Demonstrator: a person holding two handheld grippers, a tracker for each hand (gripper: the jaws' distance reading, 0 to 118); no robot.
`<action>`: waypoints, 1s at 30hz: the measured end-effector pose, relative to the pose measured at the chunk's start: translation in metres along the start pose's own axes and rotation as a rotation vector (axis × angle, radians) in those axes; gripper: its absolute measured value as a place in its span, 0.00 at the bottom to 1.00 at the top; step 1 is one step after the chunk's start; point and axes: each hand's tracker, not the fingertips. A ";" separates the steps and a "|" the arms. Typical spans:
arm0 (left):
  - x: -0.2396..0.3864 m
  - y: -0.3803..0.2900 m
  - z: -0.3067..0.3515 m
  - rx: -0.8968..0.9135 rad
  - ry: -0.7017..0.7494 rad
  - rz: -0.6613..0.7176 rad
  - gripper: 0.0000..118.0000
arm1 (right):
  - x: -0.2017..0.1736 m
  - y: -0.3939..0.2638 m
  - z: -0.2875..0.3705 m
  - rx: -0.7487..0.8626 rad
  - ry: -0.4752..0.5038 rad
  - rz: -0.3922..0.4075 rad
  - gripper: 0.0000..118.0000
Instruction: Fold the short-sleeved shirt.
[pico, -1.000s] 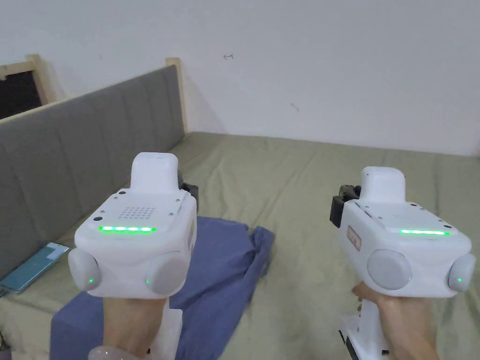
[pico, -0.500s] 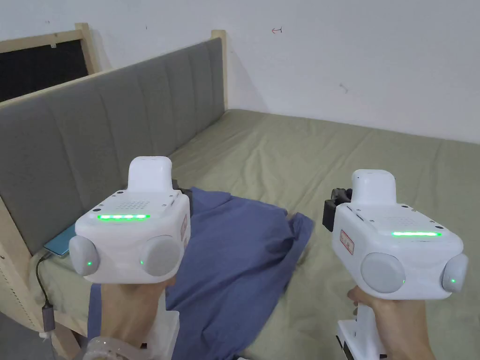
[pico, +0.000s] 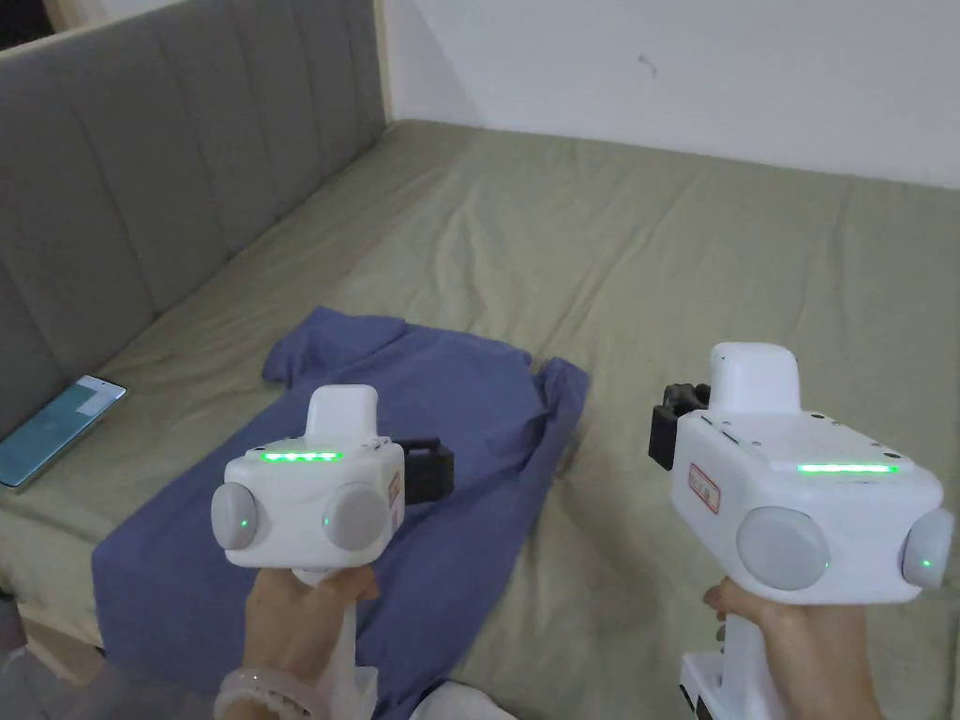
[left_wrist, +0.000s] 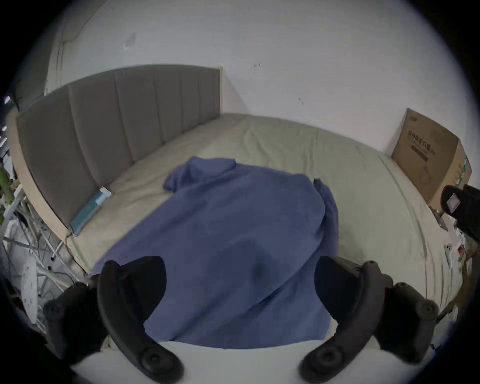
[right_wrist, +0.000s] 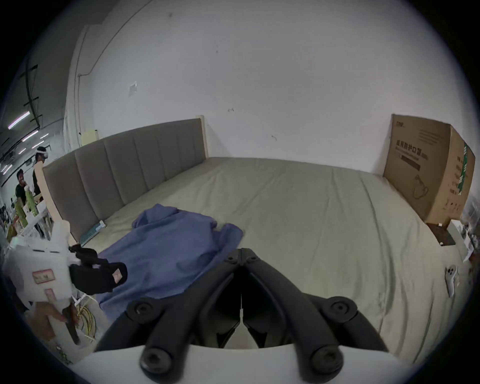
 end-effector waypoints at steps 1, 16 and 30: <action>0.003 -0.002 -0.005 -0.016 -0.003 -0.003 0.98 | 0.002 -0.001 -0.004 -0.010 0.001 -0.010 0.00; 0.032 -0.017 -0.099 -0.162 0.016 -0.129 0.29 | 0.026 -0.032 -0.056 -0.145 -0.014 -0.062 0.00; 0.046 0.078 -0.032 -0.081 -0.142 -0.053 0.07 | 0.063 -0.020 -0.018 -0.100 -0.052 -0.163 0.00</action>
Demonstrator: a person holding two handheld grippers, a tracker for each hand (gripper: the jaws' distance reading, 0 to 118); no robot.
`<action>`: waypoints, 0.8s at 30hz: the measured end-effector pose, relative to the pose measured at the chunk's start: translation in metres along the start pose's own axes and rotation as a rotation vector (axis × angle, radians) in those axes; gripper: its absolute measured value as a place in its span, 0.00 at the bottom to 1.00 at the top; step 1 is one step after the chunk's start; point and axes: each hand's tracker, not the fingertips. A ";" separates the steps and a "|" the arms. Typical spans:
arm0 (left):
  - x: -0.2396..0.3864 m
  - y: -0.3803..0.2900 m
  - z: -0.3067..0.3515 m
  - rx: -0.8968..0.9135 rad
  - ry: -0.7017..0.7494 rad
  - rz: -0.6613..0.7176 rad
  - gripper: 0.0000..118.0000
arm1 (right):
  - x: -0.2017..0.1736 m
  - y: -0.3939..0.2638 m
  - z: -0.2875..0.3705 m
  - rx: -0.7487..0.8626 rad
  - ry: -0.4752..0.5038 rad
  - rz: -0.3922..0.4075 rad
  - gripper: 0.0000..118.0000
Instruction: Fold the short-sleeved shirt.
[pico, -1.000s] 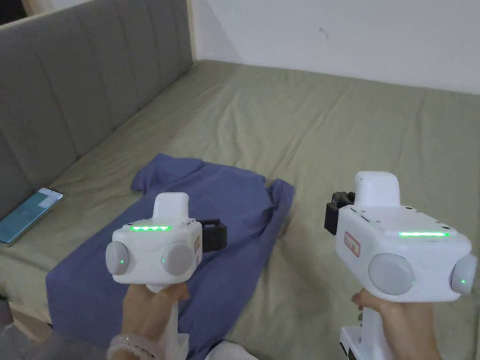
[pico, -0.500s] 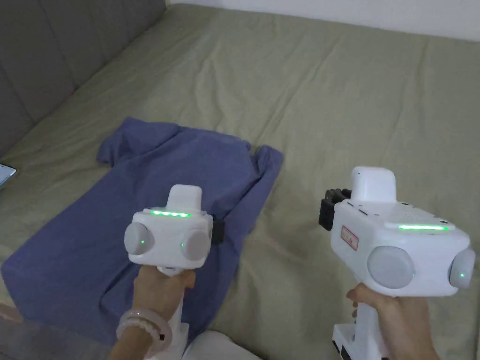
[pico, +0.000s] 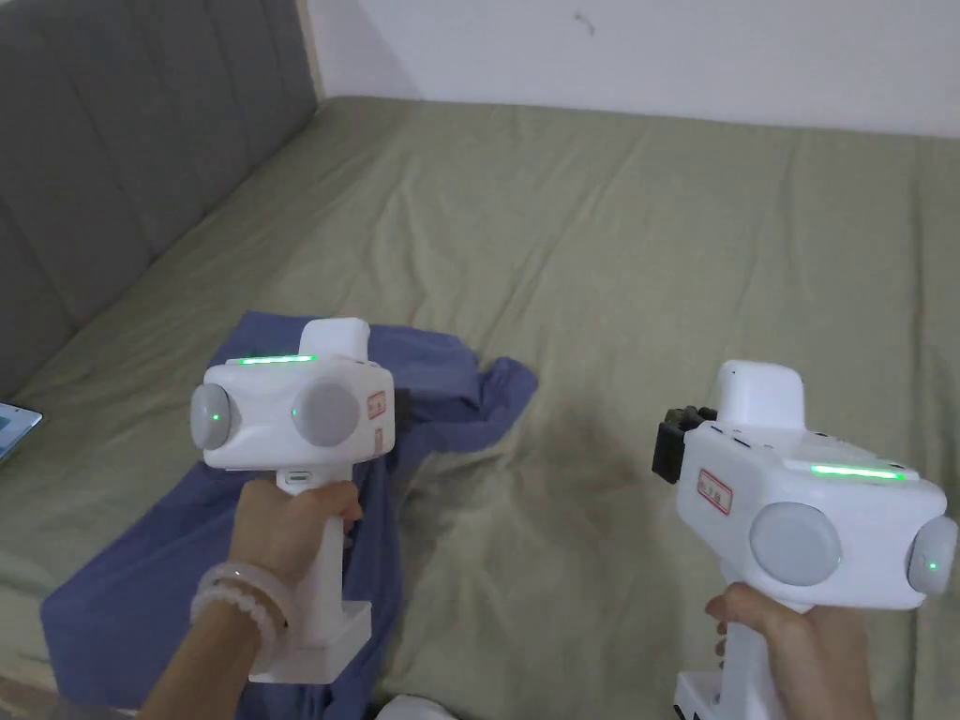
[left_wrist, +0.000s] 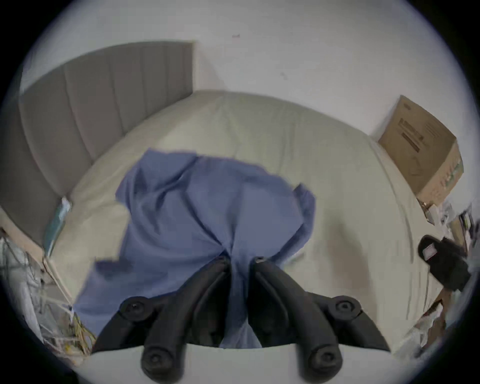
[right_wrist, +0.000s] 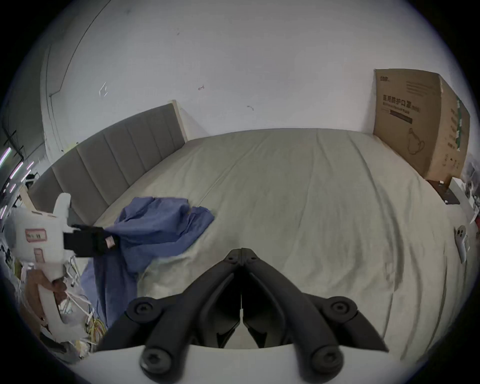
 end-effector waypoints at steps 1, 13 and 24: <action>0.011 0.010 0.008 0.029 -0.032 0.009 0.07 | 0.005 0.003 0.006 0.012 -0.011 -0.010 0.00; 0.228 0.072 0.121 0.349 -0.506 -0.262 0.06 | 0.131 0.025 0.131 0.205 -0.253 -0.143 0.00; 0.314 -0.112 0.015 -0.130 -0.488 -0.483 0.06 | 0.218 -0.012 0.197 0.184 -0.439 -0.209 0.00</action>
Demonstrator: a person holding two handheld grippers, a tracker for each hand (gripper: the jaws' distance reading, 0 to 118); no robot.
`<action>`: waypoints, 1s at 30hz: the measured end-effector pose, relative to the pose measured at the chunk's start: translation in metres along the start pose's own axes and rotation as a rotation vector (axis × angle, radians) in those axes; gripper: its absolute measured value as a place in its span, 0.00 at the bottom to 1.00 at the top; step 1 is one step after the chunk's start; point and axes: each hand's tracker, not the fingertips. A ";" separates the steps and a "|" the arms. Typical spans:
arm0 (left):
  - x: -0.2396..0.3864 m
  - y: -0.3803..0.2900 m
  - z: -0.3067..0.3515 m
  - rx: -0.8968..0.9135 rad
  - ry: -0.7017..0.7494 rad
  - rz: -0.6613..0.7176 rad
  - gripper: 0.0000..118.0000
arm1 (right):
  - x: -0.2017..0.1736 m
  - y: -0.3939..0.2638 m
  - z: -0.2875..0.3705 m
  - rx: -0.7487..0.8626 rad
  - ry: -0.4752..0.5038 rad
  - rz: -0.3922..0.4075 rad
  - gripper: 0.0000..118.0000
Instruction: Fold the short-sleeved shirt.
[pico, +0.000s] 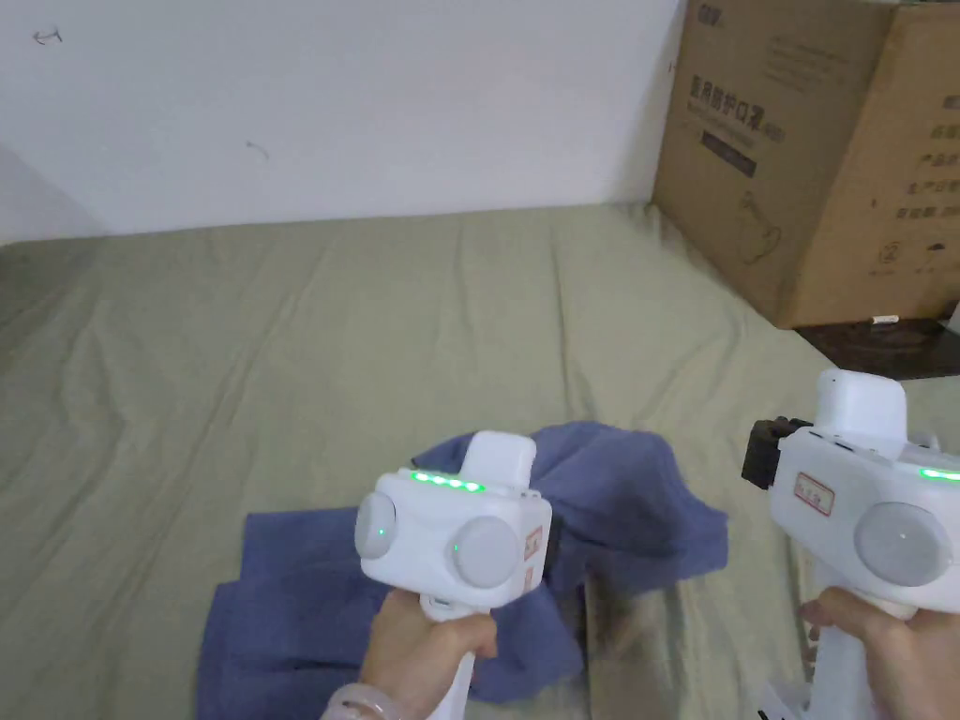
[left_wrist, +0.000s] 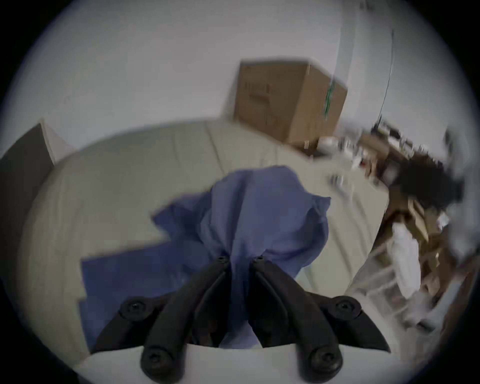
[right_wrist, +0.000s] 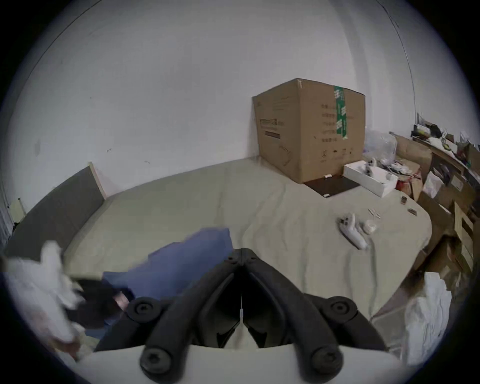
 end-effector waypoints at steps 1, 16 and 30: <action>0.001 -0.014 -0.013 -0.049 -0.002 0.009 0.06 | 0.000 -0.004 -0.002 -0.017 -0.015 0.009 0.00; -0.047 -0.027 0.023 -0.015 0.022 0.038 0.92 | -0.047 -0.033 -0.028 -0.136 0.071 0.079 0.00; -0.189 -0.079 0.065 -0.016 0.251 0.349 0.00 | -0.109 -0.048 -0.065 -0.185 0.186 0.140 0.00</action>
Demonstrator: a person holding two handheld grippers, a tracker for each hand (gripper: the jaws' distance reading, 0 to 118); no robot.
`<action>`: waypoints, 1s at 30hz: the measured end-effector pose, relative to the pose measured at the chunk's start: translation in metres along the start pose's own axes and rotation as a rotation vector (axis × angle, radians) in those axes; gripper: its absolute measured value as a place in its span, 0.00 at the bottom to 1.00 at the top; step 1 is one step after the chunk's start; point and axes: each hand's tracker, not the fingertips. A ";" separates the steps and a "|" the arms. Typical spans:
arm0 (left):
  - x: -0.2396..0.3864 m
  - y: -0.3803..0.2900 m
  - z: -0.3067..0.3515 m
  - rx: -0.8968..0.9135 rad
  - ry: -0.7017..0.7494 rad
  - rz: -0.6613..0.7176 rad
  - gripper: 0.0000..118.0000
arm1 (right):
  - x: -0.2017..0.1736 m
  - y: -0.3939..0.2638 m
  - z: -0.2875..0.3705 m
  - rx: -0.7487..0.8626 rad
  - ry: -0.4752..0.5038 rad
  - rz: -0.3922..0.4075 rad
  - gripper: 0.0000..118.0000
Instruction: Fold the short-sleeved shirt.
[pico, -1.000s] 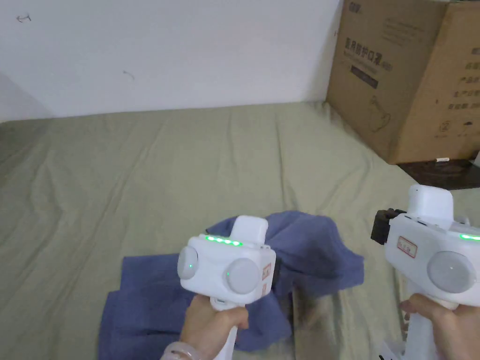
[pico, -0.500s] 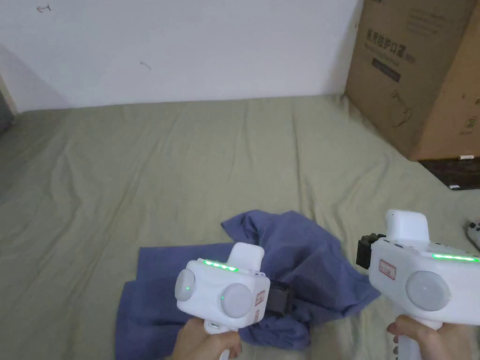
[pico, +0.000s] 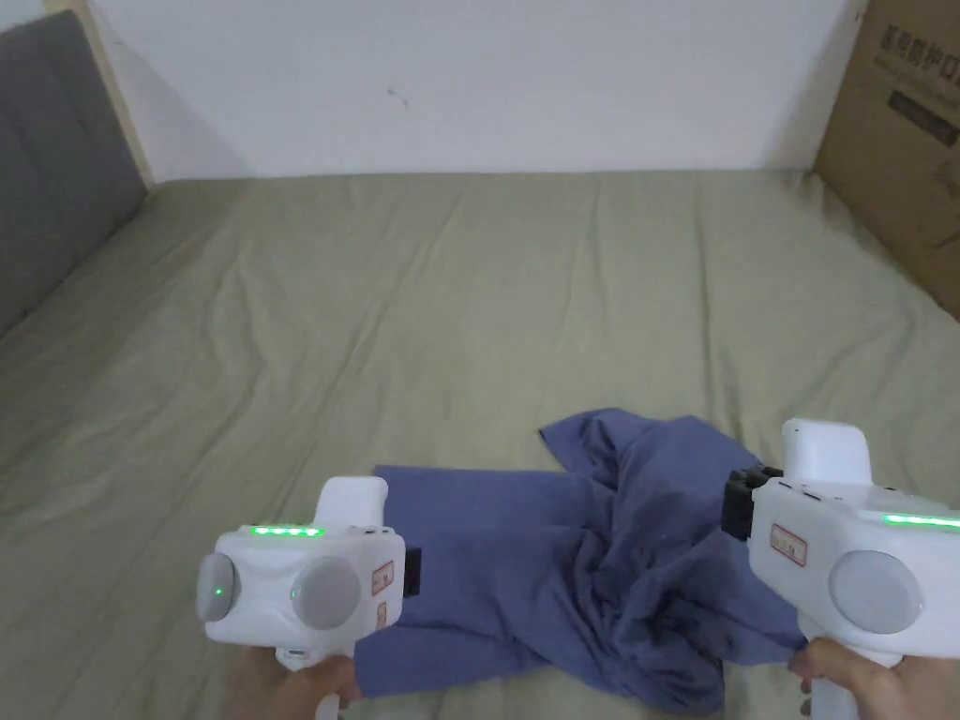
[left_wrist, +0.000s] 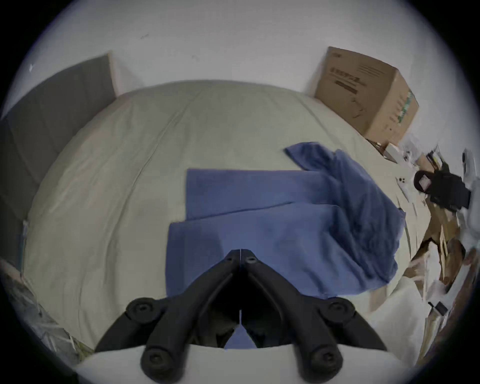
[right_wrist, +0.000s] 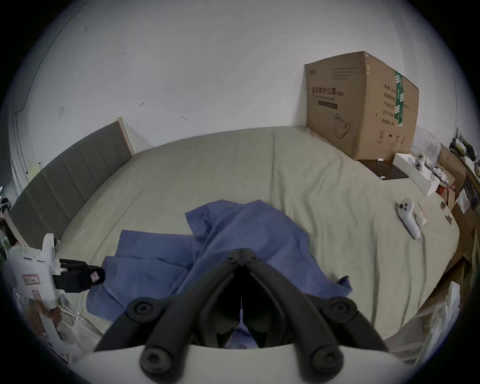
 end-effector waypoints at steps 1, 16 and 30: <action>-0.005 0.005 -0.005 -0.001 -0.001 -0.003 0.00 | -0.001 0.001 -0.005 -0.010 0.002 0.004 0.00; -0.013 0.083 -0.126 -0.108 0.096 -0.014 0.45 | 0.027 0.030 -0.072 -0.075 -0.055 0.042 0.00; -0.011 0.098 -0.079 -0.028 0.031 -0.024 0.04 | 0.037 0.106 -0.204 -0.302 0.029 0.046 0.85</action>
